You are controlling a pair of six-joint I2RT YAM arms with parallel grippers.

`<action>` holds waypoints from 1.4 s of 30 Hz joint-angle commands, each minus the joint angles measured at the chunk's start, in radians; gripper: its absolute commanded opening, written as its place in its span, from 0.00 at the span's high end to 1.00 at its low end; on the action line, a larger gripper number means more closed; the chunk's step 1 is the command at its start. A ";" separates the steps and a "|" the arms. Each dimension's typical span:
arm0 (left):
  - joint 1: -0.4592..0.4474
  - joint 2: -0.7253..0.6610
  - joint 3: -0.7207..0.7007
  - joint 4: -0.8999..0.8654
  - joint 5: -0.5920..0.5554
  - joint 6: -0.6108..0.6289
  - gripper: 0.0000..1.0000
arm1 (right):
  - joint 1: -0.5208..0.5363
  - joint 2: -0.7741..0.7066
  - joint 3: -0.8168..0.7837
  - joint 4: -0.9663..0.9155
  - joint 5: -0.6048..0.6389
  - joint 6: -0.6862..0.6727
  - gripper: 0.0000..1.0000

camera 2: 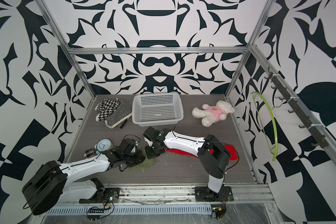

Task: Roll up the scarf and place it into the basket
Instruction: Roll the scarf at the center of the board.

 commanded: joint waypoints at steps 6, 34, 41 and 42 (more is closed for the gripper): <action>-0.002 0.011 -0.055 0.007 -0.032 -0.018 1.00 | 0.033 -0.019 0.070 0.038 -0.071 0.016 1.00; 0.012 -0.104 -0.105 -0.129 -0.141 -0.006 0.51 | 0.068 0.177 -0.067 0.406 -0.181 0.166 1.00; 0.071 -0.176 -0.134 -0.193 -0.134 -0.007 0.30 | 0.071 0.176 -0.058 0.390 -0.176 0.155 1.00; 0.074 -0.188 -0.136 -0.200 -0.137 -0.010 0.30 | 0.070 0.176 -0.055 0.388 -0.177 0.152 1.00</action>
